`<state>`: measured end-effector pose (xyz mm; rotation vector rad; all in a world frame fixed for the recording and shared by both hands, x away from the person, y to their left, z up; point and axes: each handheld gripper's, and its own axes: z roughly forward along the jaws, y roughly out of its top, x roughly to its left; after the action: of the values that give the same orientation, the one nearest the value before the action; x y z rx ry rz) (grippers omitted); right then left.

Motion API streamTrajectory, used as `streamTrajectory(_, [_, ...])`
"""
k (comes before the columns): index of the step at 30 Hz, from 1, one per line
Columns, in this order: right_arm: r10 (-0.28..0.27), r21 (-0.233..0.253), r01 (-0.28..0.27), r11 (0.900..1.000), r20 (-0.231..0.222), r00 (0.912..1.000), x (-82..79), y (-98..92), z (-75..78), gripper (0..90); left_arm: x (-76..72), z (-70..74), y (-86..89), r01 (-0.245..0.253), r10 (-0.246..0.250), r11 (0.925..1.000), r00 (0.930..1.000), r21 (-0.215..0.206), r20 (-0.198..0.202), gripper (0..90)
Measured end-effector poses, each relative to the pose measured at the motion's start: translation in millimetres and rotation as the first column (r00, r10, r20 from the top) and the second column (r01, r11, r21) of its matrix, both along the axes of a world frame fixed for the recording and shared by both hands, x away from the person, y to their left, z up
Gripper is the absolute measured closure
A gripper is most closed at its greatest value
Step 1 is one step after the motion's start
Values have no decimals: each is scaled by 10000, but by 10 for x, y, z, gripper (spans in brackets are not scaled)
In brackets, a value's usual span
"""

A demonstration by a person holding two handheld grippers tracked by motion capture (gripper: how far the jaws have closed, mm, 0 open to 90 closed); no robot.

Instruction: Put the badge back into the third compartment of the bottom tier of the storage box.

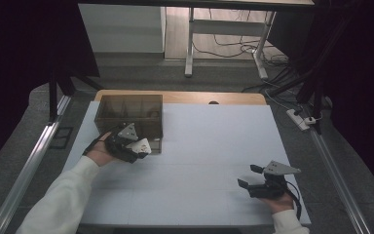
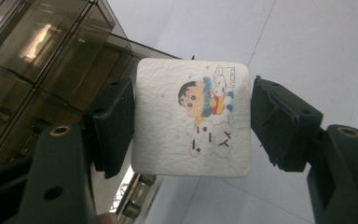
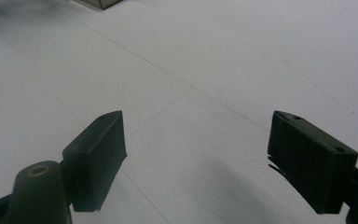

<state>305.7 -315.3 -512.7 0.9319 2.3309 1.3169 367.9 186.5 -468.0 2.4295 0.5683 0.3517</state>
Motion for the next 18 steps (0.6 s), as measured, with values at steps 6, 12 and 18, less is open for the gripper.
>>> streamTrajectory(6, [-17,17,17,10000,24,10000,-2,1,-2,188,87,-11,-45,36,-35,9999,10000,127,-21,326])
streamTrajectory(12, [14,-21,-14,10000,-14,10000,1,0,-7,188,163,-33,-80,13,-12,9998,10000,203,-47,325])
streamTrajectory(18, [9,-37,-9,10000,-3,10000,-2,0,-7,188,239,-49,-132,34,-31,9997,9999,260,-95,325])
